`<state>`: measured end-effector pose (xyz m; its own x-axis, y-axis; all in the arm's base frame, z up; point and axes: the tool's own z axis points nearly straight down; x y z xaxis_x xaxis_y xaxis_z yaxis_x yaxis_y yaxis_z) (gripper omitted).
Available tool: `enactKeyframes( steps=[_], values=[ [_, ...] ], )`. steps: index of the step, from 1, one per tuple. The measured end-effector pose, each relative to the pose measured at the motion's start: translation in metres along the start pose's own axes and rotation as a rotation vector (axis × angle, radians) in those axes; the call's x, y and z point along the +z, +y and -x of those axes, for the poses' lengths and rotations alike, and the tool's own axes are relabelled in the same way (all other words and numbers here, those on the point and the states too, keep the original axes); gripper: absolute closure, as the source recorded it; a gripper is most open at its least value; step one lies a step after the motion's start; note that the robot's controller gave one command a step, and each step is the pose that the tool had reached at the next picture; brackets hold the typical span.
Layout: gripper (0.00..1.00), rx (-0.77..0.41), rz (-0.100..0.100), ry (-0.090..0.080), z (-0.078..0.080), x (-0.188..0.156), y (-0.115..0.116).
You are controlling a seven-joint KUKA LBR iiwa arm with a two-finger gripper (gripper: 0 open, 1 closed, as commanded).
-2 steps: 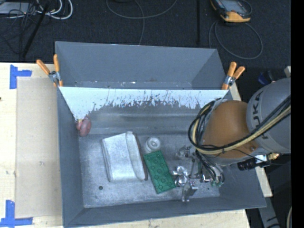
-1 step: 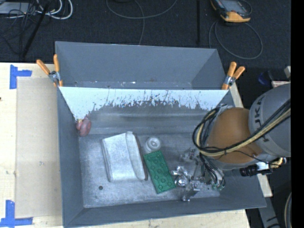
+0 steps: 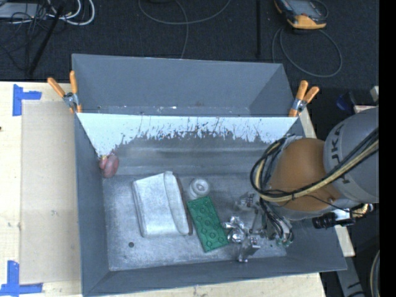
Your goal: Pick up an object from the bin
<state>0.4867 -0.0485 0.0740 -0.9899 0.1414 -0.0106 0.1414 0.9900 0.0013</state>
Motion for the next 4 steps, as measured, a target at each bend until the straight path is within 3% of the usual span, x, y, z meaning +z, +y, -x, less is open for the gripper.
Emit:
enactKeyframes(
  steps=[1,2,4],
  values=[
    [1.0,-0.001,-0.001,-0.006,0.002,-0.002,0.0],
    [1.0,-0.007,-0.001,0.008,0.003,-0.04,0.0],
    [1.0,-0.015,-0.001,0.007,0.006,-0.113,0.0]
  ],
)
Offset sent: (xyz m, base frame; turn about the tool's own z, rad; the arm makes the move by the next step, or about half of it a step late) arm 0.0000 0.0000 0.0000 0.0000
